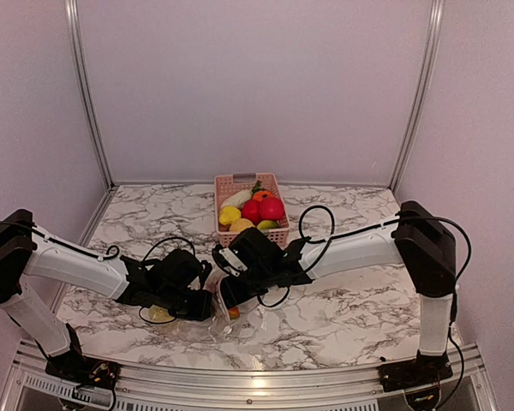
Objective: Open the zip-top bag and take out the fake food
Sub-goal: Pick up the fake fruit from the zipper food storage bag.
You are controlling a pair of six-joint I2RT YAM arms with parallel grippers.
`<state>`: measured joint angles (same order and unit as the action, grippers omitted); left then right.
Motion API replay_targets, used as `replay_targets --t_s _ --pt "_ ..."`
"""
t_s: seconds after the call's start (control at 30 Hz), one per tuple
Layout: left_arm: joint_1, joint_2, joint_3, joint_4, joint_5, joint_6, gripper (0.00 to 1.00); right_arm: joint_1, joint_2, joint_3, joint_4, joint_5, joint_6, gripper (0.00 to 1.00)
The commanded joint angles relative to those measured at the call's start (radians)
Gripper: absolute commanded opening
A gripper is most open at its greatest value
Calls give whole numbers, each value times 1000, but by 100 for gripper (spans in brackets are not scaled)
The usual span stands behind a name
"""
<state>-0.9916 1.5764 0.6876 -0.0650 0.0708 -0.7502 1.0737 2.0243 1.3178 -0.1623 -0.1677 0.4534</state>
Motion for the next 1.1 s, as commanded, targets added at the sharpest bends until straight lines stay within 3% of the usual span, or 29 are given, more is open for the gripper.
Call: replay_targets --t_s 0.0,0.43,1.07 --pt "-4 4 17 11 5 17 4 11 34 23 -28 36 20 54" --pt "-4 -25 3 -16 -21 7 4 11 22 23 -36 59 18 42" --pt "7 -59 -39 -21 -42 -11 4 11 -21 -6 -23 68 46 37"
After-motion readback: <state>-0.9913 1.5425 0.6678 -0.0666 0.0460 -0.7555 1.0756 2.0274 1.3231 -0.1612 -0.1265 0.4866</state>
